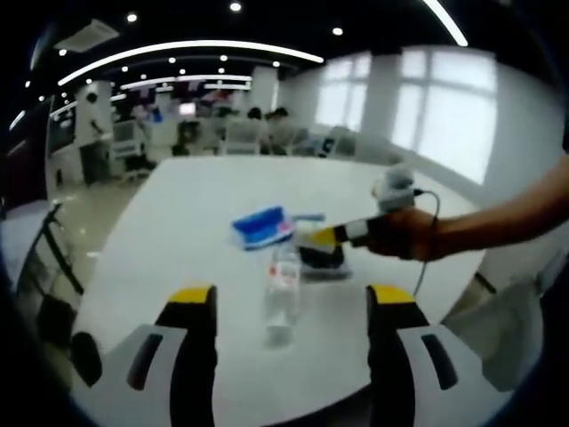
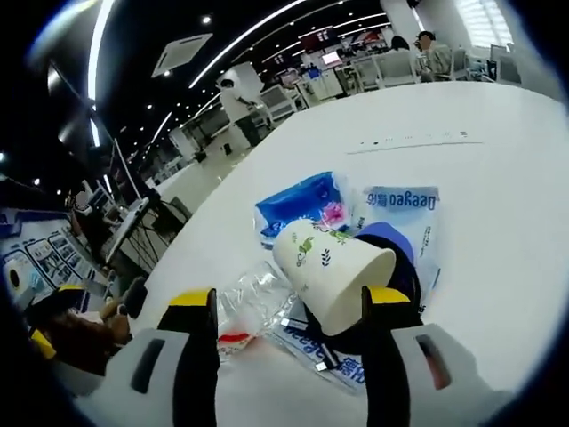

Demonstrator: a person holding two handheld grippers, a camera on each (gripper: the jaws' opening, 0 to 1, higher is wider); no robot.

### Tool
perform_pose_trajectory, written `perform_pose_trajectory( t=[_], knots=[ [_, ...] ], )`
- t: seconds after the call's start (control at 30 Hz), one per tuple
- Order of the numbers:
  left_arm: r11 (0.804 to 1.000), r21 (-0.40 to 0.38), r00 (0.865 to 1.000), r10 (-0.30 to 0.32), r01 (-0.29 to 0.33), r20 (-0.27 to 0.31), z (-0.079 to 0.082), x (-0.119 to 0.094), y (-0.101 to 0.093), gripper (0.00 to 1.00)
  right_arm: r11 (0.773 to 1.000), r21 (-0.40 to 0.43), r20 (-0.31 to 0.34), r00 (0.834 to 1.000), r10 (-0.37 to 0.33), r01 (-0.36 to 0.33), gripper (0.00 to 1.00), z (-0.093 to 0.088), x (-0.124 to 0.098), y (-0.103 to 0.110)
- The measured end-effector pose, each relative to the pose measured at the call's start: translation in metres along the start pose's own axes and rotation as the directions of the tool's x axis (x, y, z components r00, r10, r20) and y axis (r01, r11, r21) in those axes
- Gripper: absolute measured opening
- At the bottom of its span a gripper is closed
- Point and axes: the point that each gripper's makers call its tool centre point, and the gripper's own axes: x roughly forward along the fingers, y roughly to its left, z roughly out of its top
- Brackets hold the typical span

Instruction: Arrange the tabletop items into an orderly group along one side of the table until the central work area is clear of visible clutter.

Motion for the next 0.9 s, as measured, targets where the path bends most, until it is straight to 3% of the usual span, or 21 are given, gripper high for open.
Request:
perform_pose_trajectory(
  t=[0.1, 0.2, 0.3, 0.33, 0.4, 0.47, 0.63, 0.77, 0.9],
  knots=[
    [1.000, 0.003, 1.000, -0.001, 0.001, -0.005, -0.001, 0.000, 0.000, 0.63, 1.000, 0.022, 0.012, 1.000, 0.004, -0.004, 0.56, 0.001, 0.002, 0.001],
    [1.000, -0.005, 1.000, 0.002, -0.002, -0.004, -0.001, -0.001, 0.000, 0.61, 0.996, 0.089, 0.044, 0.999, 0.017, -0.021, 0.42, 0.005, 0.005, -0.001],
    [1.000, -0.028, 1.000, -0.011, 0.012, 0.004, 0.000, -0.001, -0.001, 0.55, 0.991, 0.135, 0.073, 0.997, -0.005, -0.005, 0.23, 0.010, 0.004, -0.008],
    [1.000, -0.024, 1.000, -0.007, 0.008, 0.006, 0.001, -0.002, -0.001, 0.55, 0.990, 0.138, 0.079, 0.997, -0.008, -0.003, 0.13, 0.011, 0.003, -0.009],
    [1.000, -0.026, 1.000, -0.005, 0.005, 0.006, 0.001, -0.002, 0.000, 0.55, 0.989, 0.144, 0.106, 0.994, -0.005, -0.011, 0.03, 0.016, 0.002, -0.008],
    [1.000, -0.028, 1.000, -0.002, 0.002, 0.009, 0.001, -0.002, 0.000, 0.55, 0.993, 0.120, 0.083, 0.997, -0.006, -0.004, 0.01, 0.015, 0.001, -0.005],
    [0.999, -0.038, 1.000, 0.001, -0.001, 0.015, 0.002, -0.003, 0.002, 0.56, 0.996, 0.083, 0.094, 0.995, 0.028, -0.036, 0.01, 0.024, -0.005, 0.008],
    [0.999, -0.038, 1.000, -0.002, 0.003, 0.015, 0.002, -0.003, 0.001, 0.58, 0.997, 0.052, 0.118, 0.992, 0.042, -0.049, 0.01, 0.040, -0.011, 0.017],
    [1.000, -0.028, 1.000, -0.008, 0.009, 0.014, 0.002, -0.003, 0.000, 0.60, 0.997, -0.040, 0.121, 0.991, 0.064, -0.060, 0.01, 0.059, -0.013, 0.030]
  ],
)
